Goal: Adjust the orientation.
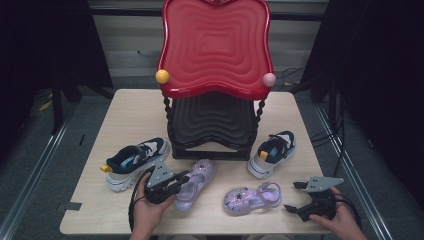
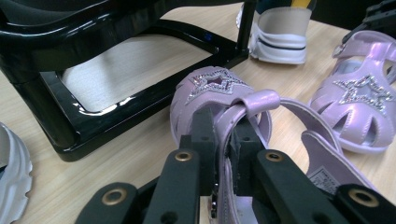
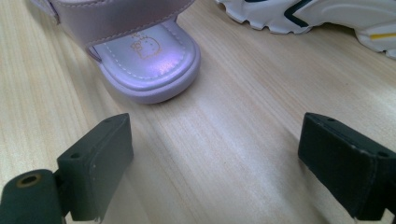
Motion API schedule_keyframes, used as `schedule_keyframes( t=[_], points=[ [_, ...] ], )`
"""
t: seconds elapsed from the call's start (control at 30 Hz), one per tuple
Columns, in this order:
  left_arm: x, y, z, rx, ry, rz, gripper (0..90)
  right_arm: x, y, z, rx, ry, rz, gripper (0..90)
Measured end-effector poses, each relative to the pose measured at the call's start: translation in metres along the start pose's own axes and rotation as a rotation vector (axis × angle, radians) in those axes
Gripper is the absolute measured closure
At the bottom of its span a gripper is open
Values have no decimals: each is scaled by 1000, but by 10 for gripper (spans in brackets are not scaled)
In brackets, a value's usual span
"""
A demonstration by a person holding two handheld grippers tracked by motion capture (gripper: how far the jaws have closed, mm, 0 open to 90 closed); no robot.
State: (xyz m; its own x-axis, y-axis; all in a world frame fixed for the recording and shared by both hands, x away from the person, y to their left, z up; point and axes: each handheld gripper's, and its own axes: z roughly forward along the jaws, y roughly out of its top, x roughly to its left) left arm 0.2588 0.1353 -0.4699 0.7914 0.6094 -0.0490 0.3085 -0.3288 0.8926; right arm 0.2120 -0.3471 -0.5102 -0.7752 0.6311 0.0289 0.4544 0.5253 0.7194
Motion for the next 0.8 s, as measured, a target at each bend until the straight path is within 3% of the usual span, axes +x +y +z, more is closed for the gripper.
schedule_keyframes(
  t=[0.8],
  points=[
    [-1,20,-15,-30,-10,-12,830,0,0,0,0,1,0,96]
  ],
)
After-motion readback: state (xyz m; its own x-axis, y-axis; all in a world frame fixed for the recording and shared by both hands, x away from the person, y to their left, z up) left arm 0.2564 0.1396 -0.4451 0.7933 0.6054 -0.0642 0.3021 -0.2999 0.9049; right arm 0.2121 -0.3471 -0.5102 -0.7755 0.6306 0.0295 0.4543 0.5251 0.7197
